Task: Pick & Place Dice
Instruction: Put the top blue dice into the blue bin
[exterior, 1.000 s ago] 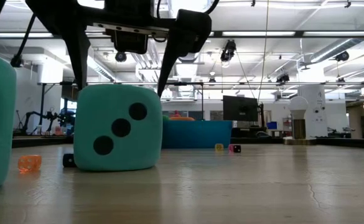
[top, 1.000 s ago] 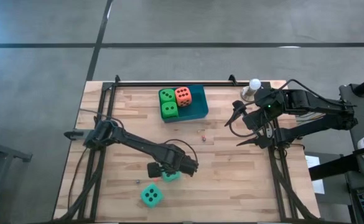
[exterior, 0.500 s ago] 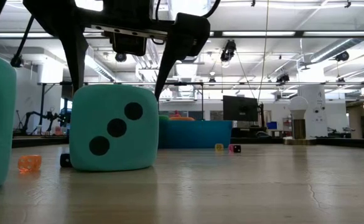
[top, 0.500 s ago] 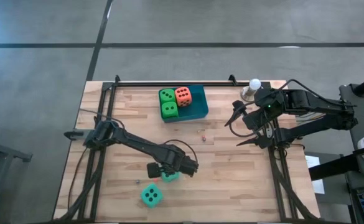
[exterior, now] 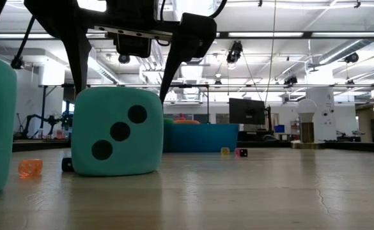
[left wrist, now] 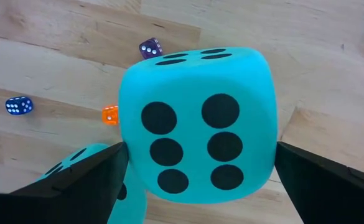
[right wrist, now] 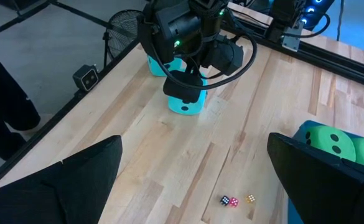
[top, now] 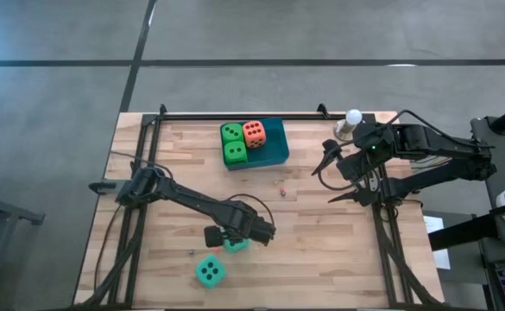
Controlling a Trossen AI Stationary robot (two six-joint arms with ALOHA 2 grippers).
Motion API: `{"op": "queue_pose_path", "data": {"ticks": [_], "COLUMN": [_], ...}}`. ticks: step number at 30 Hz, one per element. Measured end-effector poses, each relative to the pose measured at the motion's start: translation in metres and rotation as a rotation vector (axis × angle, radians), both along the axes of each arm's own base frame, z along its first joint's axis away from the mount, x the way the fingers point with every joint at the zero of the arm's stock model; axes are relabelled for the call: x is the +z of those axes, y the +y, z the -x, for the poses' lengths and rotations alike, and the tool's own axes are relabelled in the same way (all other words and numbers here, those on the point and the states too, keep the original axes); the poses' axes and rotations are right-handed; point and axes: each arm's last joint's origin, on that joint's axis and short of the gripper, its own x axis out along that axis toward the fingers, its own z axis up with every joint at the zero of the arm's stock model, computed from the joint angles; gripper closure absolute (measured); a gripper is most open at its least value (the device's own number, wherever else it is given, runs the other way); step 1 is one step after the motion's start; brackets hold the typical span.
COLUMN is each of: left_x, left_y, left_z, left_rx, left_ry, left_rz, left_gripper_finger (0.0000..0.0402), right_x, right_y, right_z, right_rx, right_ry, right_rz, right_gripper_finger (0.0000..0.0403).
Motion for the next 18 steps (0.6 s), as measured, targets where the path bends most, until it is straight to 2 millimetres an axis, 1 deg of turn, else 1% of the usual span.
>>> {"op": "queue_pose_path", "data": {"ticks": [18], "left_x": [-0.0001], "left_y": [-0.0003], "left_z": [-0.001], "left_rx": [-0.006], "left_ry": [-0.011], "left_rz": [0.003], "left_gripper_finger": [0.0004], "right_x": [0.0], "right_y": [0.0], "right_z": [0.0], "right_rx": [0.0], "right_ry": [0.0], "right_rz": [0.0], "right_gripper_finger": [0.0003]}}
